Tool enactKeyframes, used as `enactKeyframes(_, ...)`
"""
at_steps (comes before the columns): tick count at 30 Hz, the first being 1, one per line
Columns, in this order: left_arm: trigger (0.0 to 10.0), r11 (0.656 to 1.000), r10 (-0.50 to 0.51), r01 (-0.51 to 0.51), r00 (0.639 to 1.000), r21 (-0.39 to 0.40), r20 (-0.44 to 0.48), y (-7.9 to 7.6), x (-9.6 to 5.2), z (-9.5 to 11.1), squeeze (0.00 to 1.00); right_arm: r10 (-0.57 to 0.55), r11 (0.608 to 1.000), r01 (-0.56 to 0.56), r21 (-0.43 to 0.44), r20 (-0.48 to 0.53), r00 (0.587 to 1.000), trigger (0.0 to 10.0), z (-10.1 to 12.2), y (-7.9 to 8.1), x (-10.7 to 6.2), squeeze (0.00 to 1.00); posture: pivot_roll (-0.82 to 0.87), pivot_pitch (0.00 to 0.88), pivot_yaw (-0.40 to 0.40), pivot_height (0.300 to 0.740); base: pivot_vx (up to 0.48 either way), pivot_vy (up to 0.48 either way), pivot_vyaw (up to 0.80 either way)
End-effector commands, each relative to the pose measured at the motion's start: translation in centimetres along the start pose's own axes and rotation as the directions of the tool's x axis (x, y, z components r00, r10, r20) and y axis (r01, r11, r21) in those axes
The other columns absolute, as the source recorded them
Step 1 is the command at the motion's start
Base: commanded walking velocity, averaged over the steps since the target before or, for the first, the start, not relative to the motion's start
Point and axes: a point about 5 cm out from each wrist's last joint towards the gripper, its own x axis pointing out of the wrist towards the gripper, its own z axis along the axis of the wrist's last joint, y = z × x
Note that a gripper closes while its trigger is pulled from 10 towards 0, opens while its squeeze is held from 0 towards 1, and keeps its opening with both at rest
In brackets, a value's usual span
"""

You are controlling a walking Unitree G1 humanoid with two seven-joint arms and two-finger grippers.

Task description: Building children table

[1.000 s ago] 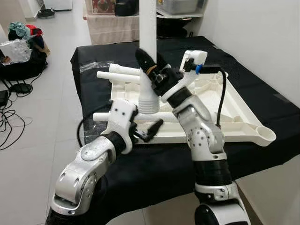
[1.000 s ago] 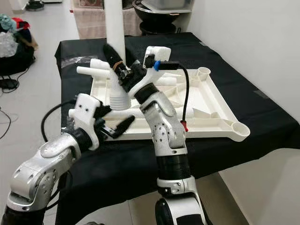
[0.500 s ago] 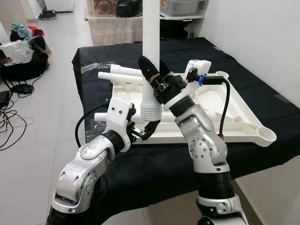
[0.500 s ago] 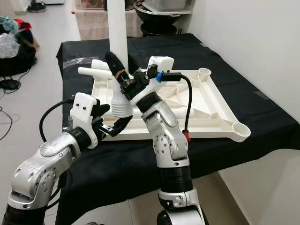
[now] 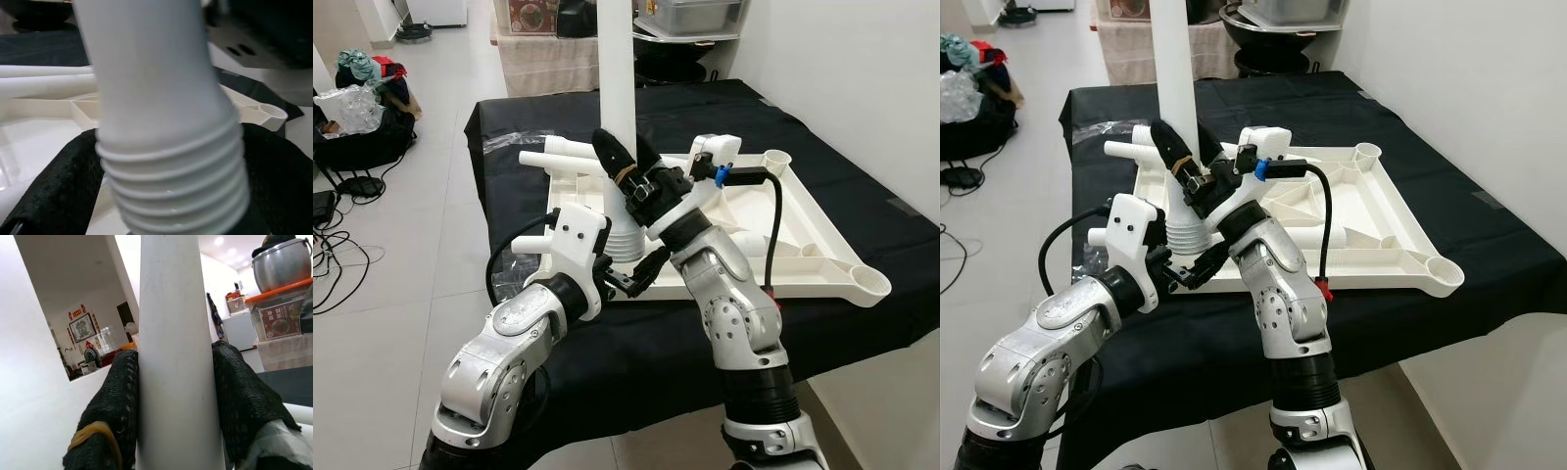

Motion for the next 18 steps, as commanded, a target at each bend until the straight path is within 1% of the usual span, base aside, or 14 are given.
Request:
enactKeyframes(1,10.0,1.0,0.023,-0.023,1.0,0.013,0.002,0.34,0.15,0.03,0.0,0.009,0.998,-0.011,0.056,0.042,0.999,0.0,-0.26,0.99,0.04,0.0,0.05,0.042,-0.033,0.74,0.0,0.0,0.0)
enactKeyframes(10,10.0,0.999,0.036,-0.036,0.999,0.003,0.01,0.56,0.18,0.12,0.0,0.014,0.998,-0.016,0.054,0.043,0.999,0.0,-0.16,1.08,-0.07,0.0,0.05,0.044,-0.033,0.74,0.0,0.0,0.0)
enactKeyframes(11,8.1,0.999,0.045,-0.045,0.999,0.005,0.014,0.65,0.18,0.15,0.0,0.015,0.998,-0.017,0.055,0.043,0.999,0.0,-0.15,1.1,-0.07,0.0,0.04,0.046,-0.031,0.74,0.0,0.0,0.0)
enactKeyframes(12,0.0,0.999,0.049,-0.049,0.999,0.011,0.022,0.71,0.2,0.2,0.0,0.016,0.998,-0.018,0.056,0.044,0.999,0.0,-0.13,1.13,-0.07,0.0,0.04,0.046,-0.031,0.74,0.0,0.0,0.0)
enactKeyframes(18,0.0,0.998,0.057,-0.058,0.998,0.017,0.026,0.81,0.2,0.19,0.0,0.017,0.998,-0.019,0.058,0.049,0.999,0.0,0.01,1.23,-0.02,0.0,0.04,0.049,-0.03,0.74,0.0,0.0,0.0)
